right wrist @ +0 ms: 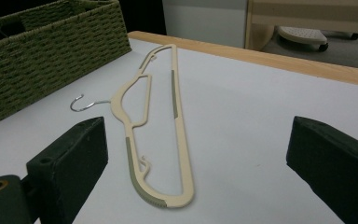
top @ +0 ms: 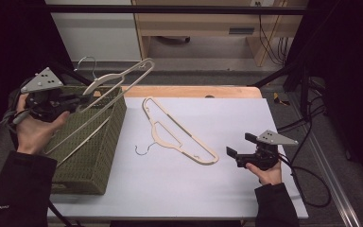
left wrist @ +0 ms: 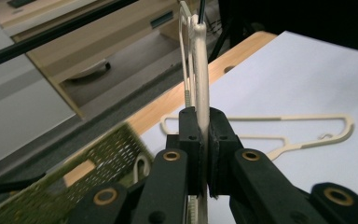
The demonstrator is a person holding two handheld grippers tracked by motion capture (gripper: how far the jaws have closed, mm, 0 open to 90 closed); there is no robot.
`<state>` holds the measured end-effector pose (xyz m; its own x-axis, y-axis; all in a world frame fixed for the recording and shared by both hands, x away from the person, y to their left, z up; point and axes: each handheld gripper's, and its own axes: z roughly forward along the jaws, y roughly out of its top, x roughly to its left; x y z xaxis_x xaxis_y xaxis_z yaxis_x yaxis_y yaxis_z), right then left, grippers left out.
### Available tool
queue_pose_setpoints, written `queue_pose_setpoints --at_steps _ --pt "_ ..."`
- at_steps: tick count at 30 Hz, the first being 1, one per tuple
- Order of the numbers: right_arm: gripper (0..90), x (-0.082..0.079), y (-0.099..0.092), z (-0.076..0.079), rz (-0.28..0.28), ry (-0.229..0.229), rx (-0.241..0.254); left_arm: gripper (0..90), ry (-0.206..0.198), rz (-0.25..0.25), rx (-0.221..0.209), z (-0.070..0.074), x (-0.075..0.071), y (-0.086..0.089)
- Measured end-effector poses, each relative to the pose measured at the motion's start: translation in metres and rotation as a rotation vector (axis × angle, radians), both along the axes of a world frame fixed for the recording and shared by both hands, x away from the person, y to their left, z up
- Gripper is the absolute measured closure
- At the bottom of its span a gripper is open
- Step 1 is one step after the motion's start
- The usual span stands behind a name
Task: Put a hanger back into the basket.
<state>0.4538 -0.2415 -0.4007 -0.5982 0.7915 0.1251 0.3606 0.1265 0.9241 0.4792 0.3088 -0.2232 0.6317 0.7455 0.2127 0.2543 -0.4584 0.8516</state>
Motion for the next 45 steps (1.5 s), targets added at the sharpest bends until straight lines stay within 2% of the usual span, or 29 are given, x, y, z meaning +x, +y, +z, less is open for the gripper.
queue_pose_setpoints --at_steps 3,5,9,11,14,22,23,26,29,34,40,45 --pt "5.7 0.0 0.0 0.0 0.005 0.002 -0.004 86.2 0.01 0.021 -0.005 -0.008 0.003 0.017" --pt "5.6 0.001 0.001 -0.001 -0.002 0.003 -0.003 86.2 0.019 0.034 0.011 -0.012 0.005 0.029" --pt "5.6 0.001 0.001 -0.001 -0.001 0.003 -0.004 86.2 0.03 0.065 -0.013 -0.023 0.008 0.046" --pt "5.6 0.001 0.001 -0.001 -0.001 0.002 -0.004 86.2 0.039 0.076 -0.006 -0.028 0.009 0.055" --pt "5.6 0.001 0.001 -0.001 0.005 0.0 -0.013 86.2 0.048 0.097 -0.023 -0.036 0.01 0.065" --pt "5.5 0.002 0.002 -0.003 0.005 0.005 -0.013 86.2 0.065 0.145 -0.022 -0.052 0.013 0.09" --pt "5.5 0.002 0.002 -0.003 0.005 0.004 -0.015 86.2 0.067 0.146 -0.01 -0.055 0.013 0.094" --pt "5.5 0.002 0.003 -0.003 0.005 0.006 -0.018 86.2 0.072 0.151 -0.012 -0.062 0.013 0.099" --pt "5.5 0.002 0.002 -0.003 0.005 0.006 -0.017 86.2 0.086 0.147 0.006 -0.069 0.013 0.104" --pt "5.5 0.002 0.002 -0.003 0.006 0.006 -0.016 86.3 0.092 0.14 -0.001 -0.08 0.011 0.113" --pt "5.4 0.002 0.003 -0.003 0.005 0.008 -0.019 86.3 0.106 0.133 0.0 -0.085 0.007 0.12" --pt "5.4 0.002 0.003 -0.003 0.005 0.008 -0.018 86.3 0.126 0.14 0.035 -0.092 0.006 0.122"
